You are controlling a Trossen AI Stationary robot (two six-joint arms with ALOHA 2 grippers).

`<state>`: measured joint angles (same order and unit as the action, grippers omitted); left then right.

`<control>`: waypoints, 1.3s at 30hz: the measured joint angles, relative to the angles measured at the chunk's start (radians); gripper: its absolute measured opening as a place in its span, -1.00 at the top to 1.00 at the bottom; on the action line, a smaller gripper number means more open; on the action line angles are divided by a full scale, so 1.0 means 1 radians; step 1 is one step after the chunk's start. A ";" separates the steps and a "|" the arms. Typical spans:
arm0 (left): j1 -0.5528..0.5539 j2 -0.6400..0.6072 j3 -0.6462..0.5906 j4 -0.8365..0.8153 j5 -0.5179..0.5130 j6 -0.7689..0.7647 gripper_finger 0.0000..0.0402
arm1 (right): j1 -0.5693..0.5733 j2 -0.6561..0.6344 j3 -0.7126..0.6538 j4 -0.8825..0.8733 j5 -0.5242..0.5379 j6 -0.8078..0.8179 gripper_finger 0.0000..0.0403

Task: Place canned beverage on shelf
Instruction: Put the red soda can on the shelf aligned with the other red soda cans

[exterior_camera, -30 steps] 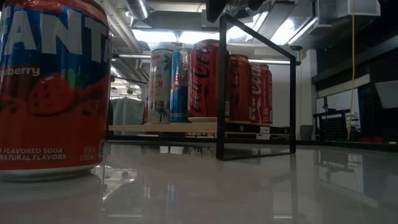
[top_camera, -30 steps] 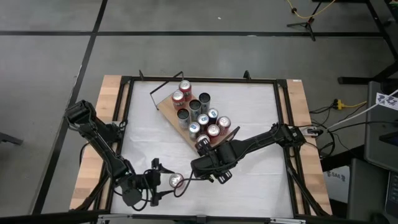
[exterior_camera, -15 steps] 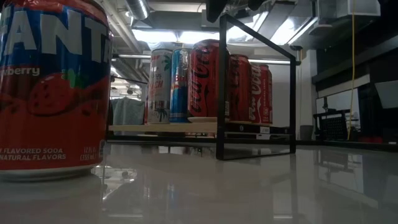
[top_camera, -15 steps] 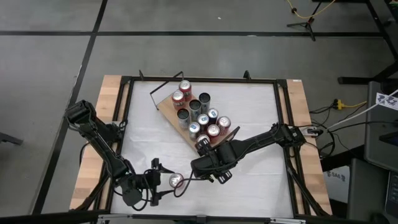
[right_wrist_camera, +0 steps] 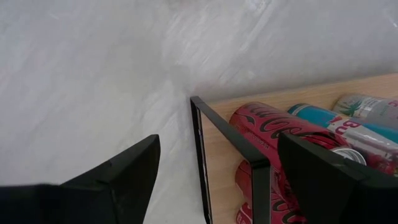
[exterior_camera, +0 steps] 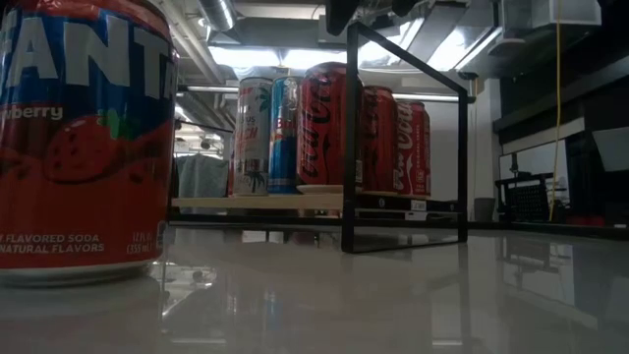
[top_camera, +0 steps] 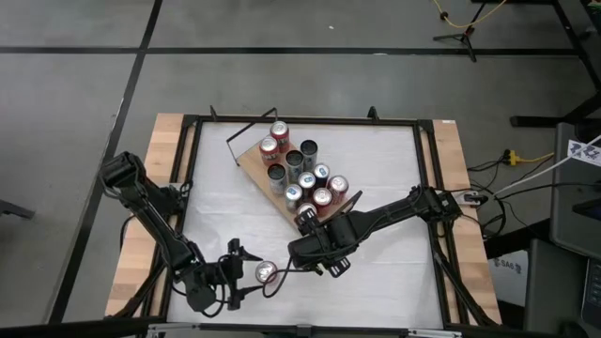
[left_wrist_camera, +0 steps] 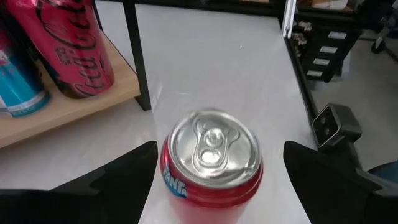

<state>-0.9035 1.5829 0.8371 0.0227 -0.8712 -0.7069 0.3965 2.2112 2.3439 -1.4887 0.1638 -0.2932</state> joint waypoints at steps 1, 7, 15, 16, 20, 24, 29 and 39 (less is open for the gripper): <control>0.000 0.010 0.000 0.001 0.001 -0.001 -0.70 | 0.000 0.000 0.000 0.000 0.000 0.000 -0.57; 0.006 0.105 0.000 0.055 0.001 -0.021 -0.70 | 0.000 0.000 0.000 0.004 0.000 0.000 -0.57; 0.019 0.140 0.000 0.070 -0.002 -0.024 -0.70 | 0.000 0.000 0.000 0.019 0.000 0.000 -0.57; 0.022 0.140 0.000 0.070 0.004 -0.024 -0.70 | 0.000 0.000 0.000 0.025 0.000 0.000 -0.57; 0.036 0.140 0.000 0.092 0.041 -0.024 -0.70 | 0.000 0.000 0.000 0.029 0.000 -0.003 -0.57; 0.052 0.140 0.000 0.098 0.062 -0.022 -0.70 | 0.000 0.000 0.000 0.029 0.000 -0.003 -0.57; 0.061 0.140 0.000 0.102 0.062 0.002 -0.69 | 0.000 0.000 0.000 0.029 0.000 -0.003 -0.57; 0.057 0.138 0.000 0.101 0.071 0.037 -0.34 | 0.000 0.000 0.000 0.045 0.000 -0.003 -0.57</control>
<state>-0.8461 1.7208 0.8371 0.1234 -0.8004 -0.6699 0.3965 2.2112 2.3440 -1.4440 0.1638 -0.2963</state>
